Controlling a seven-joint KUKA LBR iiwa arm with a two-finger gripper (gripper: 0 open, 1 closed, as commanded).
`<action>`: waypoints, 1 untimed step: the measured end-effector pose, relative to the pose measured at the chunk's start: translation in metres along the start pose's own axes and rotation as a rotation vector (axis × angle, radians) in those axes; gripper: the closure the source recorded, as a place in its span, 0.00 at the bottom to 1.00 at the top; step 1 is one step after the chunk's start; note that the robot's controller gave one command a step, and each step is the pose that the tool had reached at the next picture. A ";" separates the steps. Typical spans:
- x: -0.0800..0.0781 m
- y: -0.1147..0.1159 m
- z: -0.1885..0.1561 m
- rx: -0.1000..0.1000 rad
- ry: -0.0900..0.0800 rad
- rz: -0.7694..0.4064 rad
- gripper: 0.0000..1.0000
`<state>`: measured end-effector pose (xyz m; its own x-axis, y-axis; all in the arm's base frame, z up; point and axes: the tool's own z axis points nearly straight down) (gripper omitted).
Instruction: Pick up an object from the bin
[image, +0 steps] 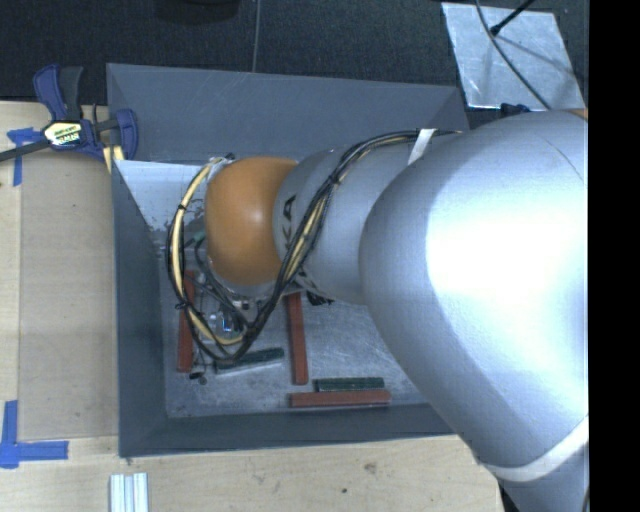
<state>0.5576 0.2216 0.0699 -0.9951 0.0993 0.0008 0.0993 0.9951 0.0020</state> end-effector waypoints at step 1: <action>0.030 -0.001 0.000 0.003 -0.001 -0.104 0.00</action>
Offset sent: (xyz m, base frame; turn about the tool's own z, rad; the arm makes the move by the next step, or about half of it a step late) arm -0.0302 0.0026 0.0001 -0.1032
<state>0.5275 0.2235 0.0699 -1.0000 -0.0042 0.0002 -0.0042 1.0000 -0.0007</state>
